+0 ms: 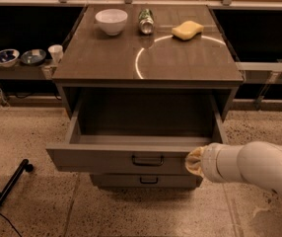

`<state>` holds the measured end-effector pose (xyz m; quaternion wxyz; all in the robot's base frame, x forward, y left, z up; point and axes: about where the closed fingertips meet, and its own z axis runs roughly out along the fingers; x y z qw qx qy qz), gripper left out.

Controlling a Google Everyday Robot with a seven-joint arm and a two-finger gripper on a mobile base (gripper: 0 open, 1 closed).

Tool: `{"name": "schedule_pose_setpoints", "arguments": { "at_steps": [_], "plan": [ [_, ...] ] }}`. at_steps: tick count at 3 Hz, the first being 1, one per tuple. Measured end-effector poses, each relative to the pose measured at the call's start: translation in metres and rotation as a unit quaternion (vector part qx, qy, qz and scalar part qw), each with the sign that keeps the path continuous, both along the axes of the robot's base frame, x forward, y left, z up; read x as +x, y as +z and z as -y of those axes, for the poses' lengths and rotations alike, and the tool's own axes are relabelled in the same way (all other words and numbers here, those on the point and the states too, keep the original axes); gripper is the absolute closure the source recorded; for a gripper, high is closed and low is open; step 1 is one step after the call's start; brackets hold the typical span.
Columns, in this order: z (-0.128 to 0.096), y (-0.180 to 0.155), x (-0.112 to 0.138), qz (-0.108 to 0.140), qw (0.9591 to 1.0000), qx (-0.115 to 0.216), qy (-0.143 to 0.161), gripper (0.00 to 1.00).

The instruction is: Close top drawer

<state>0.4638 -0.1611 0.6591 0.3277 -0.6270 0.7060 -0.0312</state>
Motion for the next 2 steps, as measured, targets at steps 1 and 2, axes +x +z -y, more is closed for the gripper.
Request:
{"name": "schedule_pose_setpoints", "arguments": {
  "at_steps": [1, 2],
  "plan": [
    [-0.006, 0.0, 0.051, 0.028, 0.9995, 0.01, 0.009, 1.0],
    [-0.008, -0.003, 0.083, 0.043, 0.9989, 0.018, 0.012, 1.0]
  ]
}}
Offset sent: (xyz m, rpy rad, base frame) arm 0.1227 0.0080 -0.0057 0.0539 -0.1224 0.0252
